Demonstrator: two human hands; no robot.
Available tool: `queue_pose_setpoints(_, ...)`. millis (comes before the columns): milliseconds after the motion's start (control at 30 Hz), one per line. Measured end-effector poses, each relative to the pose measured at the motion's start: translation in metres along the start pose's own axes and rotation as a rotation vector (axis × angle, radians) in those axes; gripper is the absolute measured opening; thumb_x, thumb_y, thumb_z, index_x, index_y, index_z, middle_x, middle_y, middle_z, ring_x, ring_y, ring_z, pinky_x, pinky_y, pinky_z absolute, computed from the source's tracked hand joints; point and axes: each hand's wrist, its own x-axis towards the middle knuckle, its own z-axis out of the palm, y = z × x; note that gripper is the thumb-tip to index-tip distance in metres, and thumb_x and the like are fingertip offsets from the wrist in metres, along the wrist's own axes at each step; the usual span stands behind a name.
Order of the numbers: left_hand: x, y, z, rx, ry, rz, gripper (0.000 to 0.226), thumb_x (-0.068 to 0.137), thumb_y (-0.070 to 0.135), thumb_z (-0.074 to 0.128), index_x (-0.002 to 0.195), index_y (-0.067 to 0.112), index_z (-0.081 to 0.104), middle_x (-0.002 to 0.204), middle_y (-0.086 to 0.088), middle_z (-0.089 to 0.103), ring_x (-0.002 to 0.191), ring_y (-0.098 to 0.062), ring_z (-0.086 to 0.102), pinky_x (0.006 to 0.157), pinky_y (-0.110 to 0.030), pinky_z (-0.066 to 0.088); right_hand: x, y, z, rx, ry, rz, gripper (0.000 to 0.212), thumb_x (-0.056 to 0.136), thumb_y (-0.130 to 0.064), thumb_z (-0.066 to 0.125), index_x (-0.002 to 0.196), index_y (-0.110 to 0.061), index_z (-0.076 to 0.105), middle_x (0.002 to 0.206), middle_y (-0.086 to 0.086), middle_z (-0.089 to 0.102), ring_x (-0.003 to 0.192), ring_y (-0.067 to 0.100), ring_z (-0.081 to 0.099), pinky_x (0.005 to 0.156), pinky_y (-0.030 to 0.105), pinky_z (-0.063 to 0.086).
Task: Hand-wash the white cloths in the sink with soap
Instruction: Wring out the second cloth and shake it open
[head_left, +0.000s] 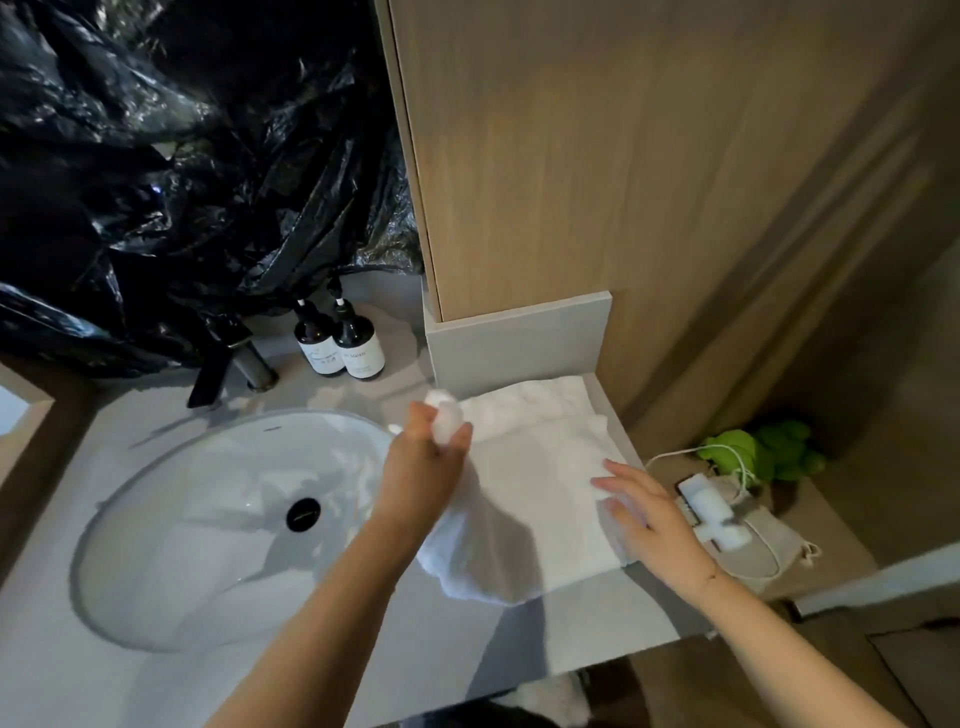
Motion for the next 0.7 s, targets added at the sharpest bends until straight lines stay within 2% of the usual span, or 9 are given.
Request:
queue_pose_setpoints(67,-0.001,0.04,0.02,-0.155,-0.23,0.033,0.041,0.096,0.036,0.057,0.131,0.018,0.045,0.108,-0.005,0.059,0.102,-0.024,0.058,0.086,-0.031,0.044,-0.007,-0.007,-0.005,0.205,0.1,0.11,0.031,0.101,-0.007,0.044,0.115,-0.025,0.065,0.133,-0.009,0.055,0.126,0.001,0.048,0.11,0.021,0.036)
queue_pose_setpoints(133,-0.001,0.064,0.035,-0.301,-0.459,0.017,0.048,0.097,0.039,0.053,0.141,0.029,0.039,0.125,0.003,0.057,0.116,-0.017,0.056,0.092,-0.026,0.045,-0.012,-0.019,-0.01,0.385,0.222,0.214,0.029,0.104,-0.011,0.038,0.113,-0.019,0.065,0.122,-0.005,0.063,0.118,0.008,0.056,0.096,0.012,0.044)
queue_pose_setpoints(167,0.002,0.065,0.039,-0.331,-0.488,0.036,0.046,0.099,0.036,0.052,0.143,0.029,0.038,0.127,0.005,0.056,0.118,-0.015,0.055,0.091,-0.022,0.044,-0.013,-0.023,-0.013,0.461,0.273,0.264,0.029,0.104,-0.012,0.036,0.113,-0.016,0.064,0.118,-0.001,0.065,0.115,0.012,0.058,0.089,0.01,0.046)
queue_pose_setpoints(300,0.013,0.014,0.048,-0.193,-0.202,0.159,0.025,0.098,0.011,0.051,0.12,0.013,0.062,0.114,0.002,0.064,0.111,-0.018,0.059,0.082,-0.004,0.037,-0.014,-0.03,-0.015,0.476,0.315,0.365,0.017,0.103,-0.019,0.042,0.117,-0.026,0.05,0.111,-0.011,0.057,0.111,0.014,0.053,0.091,0.02,0.038)
queue_pose_setpoints(367,0.011,-0.023,0.06,-0.014,-0.171,0.228,0.026,0.094,0.01,0.054,0.118,0.012,0.064,0.12,-0.002,0.064,0.116,-0.022,0.058,0.089,-0.009,0.036,-0.011,-0.035,-0.01,0.484,0.327,0.41,0.03,0.094,-0.028,0.061,0.121,-0.027,0.047,0.11,-0.012,0.057,0.103,0.007,0.055,0.085,0.017,0.041)
queue_pose_setpoints(433,0.004,-0.052,0.077,0.227,-0.232,0.377,0.038,0.091,0.026,0.056,0.128,0.018,0.06,0.135,-0.007,0.057,0.129,-0.029,0.051,0.104,-0.031,0.04,-0.008,-0.029,0.0,0.196,0.288,0.395,0.052,0.083,-0.031,0.075,0.127,-0.025,0.047,0.115,-0.01,0.055,0.104,0.007,0.055,0.087,0.021,0.044)
queue_pose_setpoints(533,-0.001,-0.07,0.109,0.55,-0.269,0.504,0.048,0.097,0.053,0.031,0.139,0.034,0.043,0.145,-0.008,0.05,0.137,-0.03,0.04,0.099,-0.057,0.039,-0.008,-0.013,0.003,-0.23,0.31,0.261,0.037,0.09,-0.022,0.065,0.126,-0.019,0.058,0.116,0.003,0.062,0.106,0.022,0.061,0.09,0.033,0.048)
queue_pose_setpoints(600,0.006,-0.064,0.12,0.626,-0.241,0.486,0.053,0.1,0.057,0.013,0.143,0.038,0.037,0.147,-0.007,0.047,0.139,-0.029,0.034,0.106,-0.062,0.031,-0.012,-0.007,-0.006,-0.26,0.328,0.251,0.028,0.095,-0.021,0.058,0.122,-0.017,0.062,0.115,0.005,0.065,0.1,0.025,0.064,0.086,0.033,0.049)
queue_pose_setpoints(700,0.022,-0.046,0.122,0.644,-0.282,0.471,0.053,0.1,0.057,0.015,0.139,0.038,0.045,0.152,-0.004,0.041,0.141,-0.03,0.036,0.114,-0.054,0.005,-0.015,0.001,-0.009,-0.437,0.263,0.261,0.029,0.097,-0.03,0.052,0.123,-0.02,0.062,0.114,0.005,0.062,0.096,0.025,0.063,0.083,0.036,0.052)
